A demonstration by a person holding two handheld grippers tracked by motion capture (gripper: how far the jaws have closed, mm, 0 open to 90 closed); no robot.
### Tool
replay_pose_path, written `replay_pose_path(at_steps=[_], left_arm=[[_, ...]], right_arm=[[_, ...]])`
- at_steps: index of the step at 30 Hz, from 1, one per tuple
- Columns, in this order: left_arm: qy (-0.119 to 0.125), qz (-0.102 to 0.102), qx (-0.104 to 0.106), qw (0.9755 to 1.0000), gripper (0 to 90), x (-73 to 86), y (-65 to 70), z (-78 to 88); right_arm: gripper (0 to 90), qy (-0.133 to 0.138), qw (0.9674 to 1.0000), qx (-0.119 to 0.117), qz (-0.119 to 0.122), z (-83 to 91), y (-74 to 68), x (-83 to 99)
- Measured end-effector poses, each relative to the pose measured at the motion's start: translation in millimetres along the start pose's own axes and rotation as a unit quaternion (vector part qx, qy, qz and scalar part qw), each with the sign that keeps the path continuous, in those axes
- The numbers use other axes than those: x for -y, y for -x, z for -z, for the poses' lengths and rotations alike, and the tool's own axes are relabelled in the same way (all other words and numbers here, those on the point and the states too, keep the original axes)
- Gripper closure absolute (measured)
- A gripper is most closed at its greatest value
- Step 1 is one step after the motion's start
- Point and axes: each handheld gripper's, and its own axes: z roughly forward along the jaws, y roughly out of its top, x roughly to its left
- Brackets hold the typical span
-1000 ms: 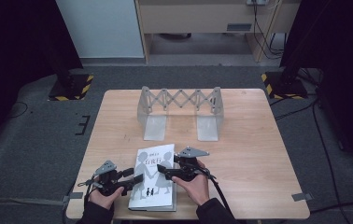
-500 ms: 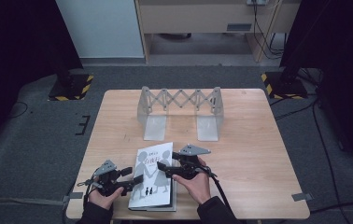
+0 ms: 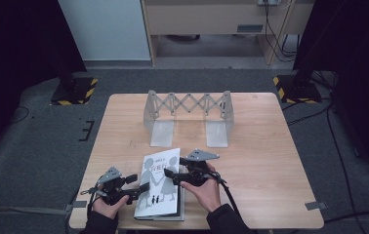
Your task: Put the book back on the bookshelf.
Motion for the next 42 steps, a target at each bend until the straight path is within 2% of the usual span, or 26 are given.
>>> replay_pose_path(at_steps=[6, 12, 19, 22, 27, 31, 33, 37, 38, 42], left_arm=[[-0.003, -0.006, -0.006, 1.0, 24.0, 0.5, -0.4, -0.4], [-0.002, -0.003, -0.008, 1.0, 23.1, 0.6, -1.6, 0.0], [0.0, -0.002, -0.008, 1.0, 22.8, 0.5, -1.8, 0.6], [-0.002, -0.001, -0.006, 1.0, 23.1, 1.0, -2.1, -0.1], [-0.006, -0.001, 0.003, 1.0, 26.2, 2.3, -1.0, -2.0], [-0.007, -0.001, 0.009, 0.9999, 28.4, 2.6, -0.1, -3.4], [-0.007, -0.002, 0.009, 0.9999, 28.6, 2.7, 0.1, -3.4], [-0.011, -0.003, 0.009, 0.9999, 29.5, 2.8, 0.6, -4.2], [-0.01, -0.001, 0.009, 0.9999, 29.5, 3.0, 0.7, -4.3], [-0.007, -0.001, 0.007, 0.9999, 27.0, 2.6, -0.3, -4.1]], right_arm=[[27.1, -0.012, 0.9999, 0.005, 0.002, -2.9, 0.5, 0.9], [27.9, 0.001, 0.9999, 0.004, -0.011, 0.4, 4.1, 0.6], [28.2, 0.005, 1.0, 0.001, -0.007, 0.9, 1.3, -2.5], [28.5, 0.0, 1.0, -0.003, -0.009, -2.5, 0.6, 0.1], [32.7, -0.032, 0.9992, -0.015, -0.022, -13.5, 2.4, 10.4], [37.5, -0.049, 0.9969, -0.036, -0.05, -17.1, 10.2, 12.7], [38.4, -0.052, 0.9965, -0.04, -0.053, -17.7, 11.5, 12.7], [45.0, -0.079, 0.9926, -0.058, -0.072, -21.7, 16.2, 13.6], [46.9, -0.078, 0.992, -0.064, -0.076, -22.3, 17.6, 14.7], [59.3, -0.074, 0.9859, -0.09, -0.12, -22.3, 19.9, 16.8]])
